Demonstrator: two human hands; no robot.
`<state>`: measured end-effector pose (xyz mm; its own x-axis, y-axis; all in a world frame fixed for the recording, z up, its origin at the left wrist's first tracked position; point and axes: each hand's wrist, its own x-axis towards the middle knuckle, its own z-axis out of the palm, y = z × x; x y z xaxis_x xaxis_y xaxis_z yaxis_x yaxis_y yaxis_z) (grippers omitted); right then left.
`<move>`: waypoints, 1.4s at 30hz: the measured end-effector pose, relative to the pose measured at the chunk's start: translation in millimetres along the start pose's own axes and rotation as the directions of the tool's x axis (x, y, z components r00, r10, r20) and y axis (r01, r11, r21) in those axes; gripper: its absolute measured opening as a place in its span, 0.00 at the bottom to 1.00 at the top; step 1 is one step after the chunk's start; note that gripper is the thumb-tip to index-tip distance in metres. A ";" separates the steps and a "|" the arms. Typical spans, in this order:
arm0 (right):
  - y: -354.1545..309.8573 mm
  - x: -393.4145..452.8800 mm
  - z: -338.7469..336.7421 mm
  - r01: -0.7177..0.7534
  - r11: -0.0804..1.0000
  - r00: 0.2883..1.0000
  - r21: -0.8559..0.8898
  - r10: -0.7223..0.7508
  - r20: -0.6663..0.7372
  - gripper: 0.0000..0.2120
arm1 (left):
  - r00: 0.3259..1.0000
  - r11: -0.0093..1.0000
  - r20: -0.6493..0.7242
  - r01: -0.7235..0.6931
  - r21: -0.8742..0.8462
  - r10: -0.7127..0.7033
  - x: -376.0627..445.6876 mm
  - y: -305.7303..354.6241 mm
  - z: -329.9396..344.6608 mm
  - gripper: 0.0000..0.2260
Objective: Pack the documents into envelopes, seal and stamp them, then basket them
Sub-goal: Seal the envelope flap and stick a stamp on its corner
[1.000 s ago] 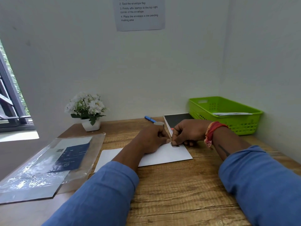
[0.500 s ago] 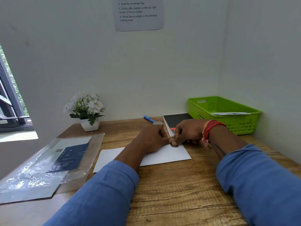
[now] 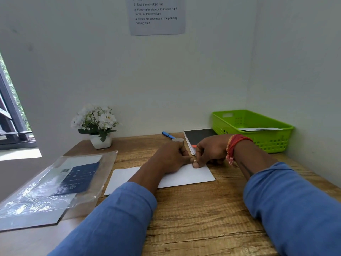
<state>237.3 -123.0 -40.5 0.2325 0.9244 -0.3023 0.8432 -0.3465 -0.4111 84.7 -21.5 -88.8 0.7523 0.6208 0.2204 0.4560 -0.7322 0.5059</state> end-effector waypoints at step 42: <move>6.9 4.4 0.4 -0.034 0.997 0.999 0.064 0.037 -0.036 0.10 | 1.000 1.000 0.002 0.000 -0.018 0.000 -2.9 2.4 -0.8 0.06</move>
<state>243.9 -121.4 -45.0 0.2803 0.9162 -0.2863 0.8018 -0.3874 -0.4549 83.2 -24.9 -87.5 0.7532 0.6202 0.2190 0.4472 -0.7271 0.5210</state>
